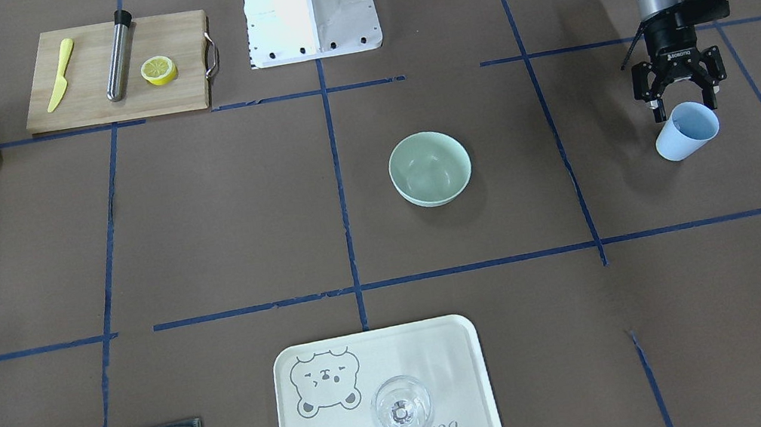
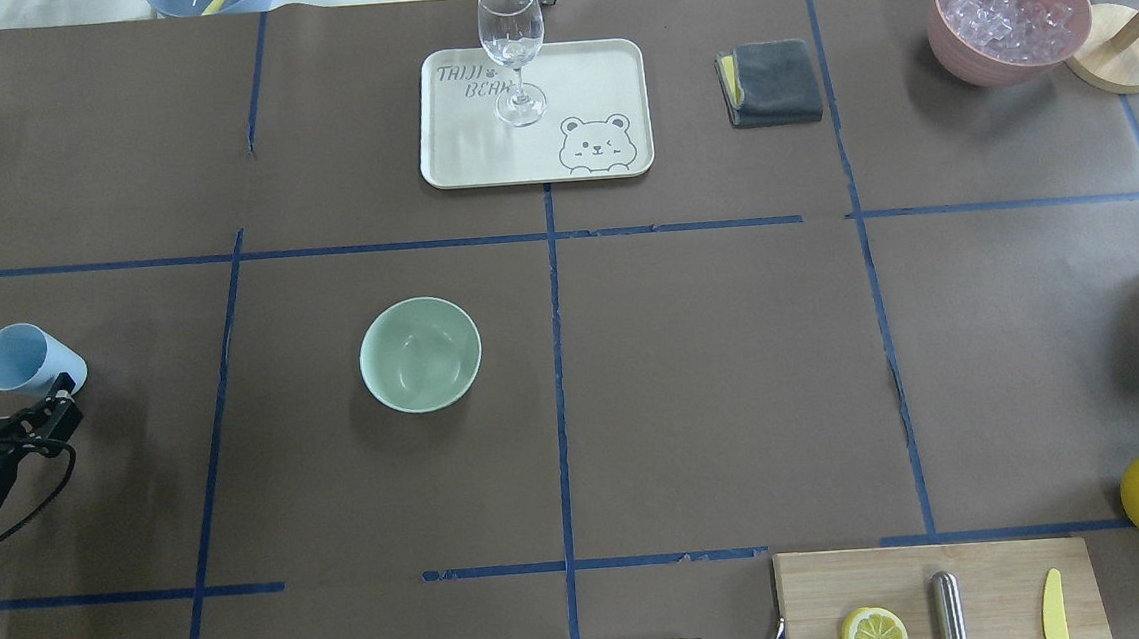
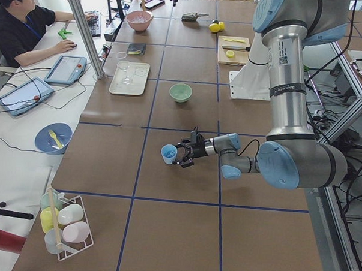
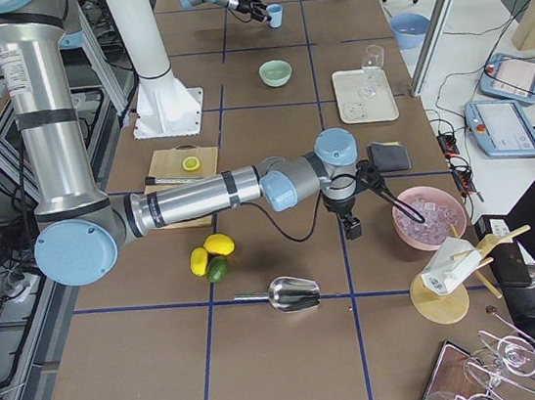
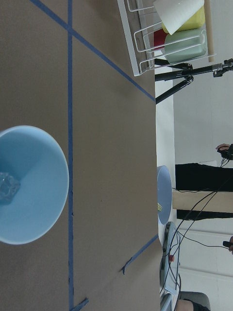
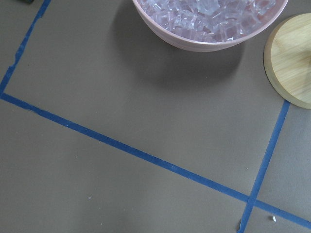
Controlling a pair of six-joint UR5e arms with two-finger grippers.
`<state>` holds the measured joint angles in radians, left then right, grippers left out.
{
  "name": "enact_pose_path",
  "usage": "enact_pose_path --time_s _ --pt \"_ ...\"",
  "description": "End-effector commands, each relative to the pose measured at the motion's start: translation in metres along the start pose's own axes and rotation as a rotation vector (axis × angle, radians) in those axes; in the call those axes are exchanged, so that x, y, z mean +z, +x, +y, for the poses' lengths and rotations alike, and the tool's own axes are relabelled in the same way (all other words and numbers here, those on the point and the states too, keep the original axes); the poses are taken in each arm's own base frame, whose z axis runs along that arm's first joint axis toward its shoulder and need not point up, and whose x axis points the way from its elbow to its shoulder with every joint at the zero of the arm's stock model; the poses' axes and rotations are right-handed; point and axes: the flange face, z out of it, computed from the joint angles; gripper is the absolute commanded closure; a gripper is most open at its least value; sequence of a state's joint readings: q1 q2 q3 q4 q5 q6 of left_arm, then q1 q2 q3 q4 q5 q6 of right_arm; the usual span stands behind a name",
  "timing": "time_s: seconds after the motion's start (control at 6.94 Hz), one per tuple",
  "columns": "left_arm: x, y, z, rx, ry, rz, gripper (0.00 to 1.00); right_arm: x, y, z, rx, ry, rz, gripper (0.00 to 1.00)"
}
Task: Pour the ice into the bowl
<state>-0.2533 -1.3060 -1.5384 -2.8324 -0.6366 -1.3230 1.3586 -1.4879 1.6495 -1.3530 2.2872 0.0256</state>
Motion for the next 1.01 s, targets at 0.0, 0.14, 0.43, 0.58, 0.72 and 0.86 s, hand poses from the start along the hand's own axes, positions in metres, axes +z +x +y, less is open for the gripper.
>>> enact_pose_path --time_s 0.0,0.14,0.43,0.58,0.72,0.86 --pt "0.012 0.005 0.002 -0.009 0.011 -0.01 0.0 -0.001 0.001 0.0 0.001 0.001 0.001 0.0" --pt "0.017 0.0 -0.004 -0.014 0.025 -0.026 0.0 -0.001 0.001 0.0 0.001 0.001 0.001 0.0" --pt "0.028 -0.012 -0.014 -0.019 0.049 -0.06 0.0 0.0 0.001 0.0 0.001 0.001 0.002 0.0" --pt "0.037 -0.001 -0.007 -0.024 0.051 -0.057 0.0 0.0 0.001 0.0 0.001 0.001 0.002 0.0" --pt "0.049 0.017 0.001 -0.034 0.055 -0.05 0.0 -0.001 0.002 0.0 0.002 0.002 0.003 0.0" --pt "0.053 0.02 0.005 -0.032 0.054 -0.051 0.01 -0.002 0.003 0.0 0.004 0.004 0.004 0.0"
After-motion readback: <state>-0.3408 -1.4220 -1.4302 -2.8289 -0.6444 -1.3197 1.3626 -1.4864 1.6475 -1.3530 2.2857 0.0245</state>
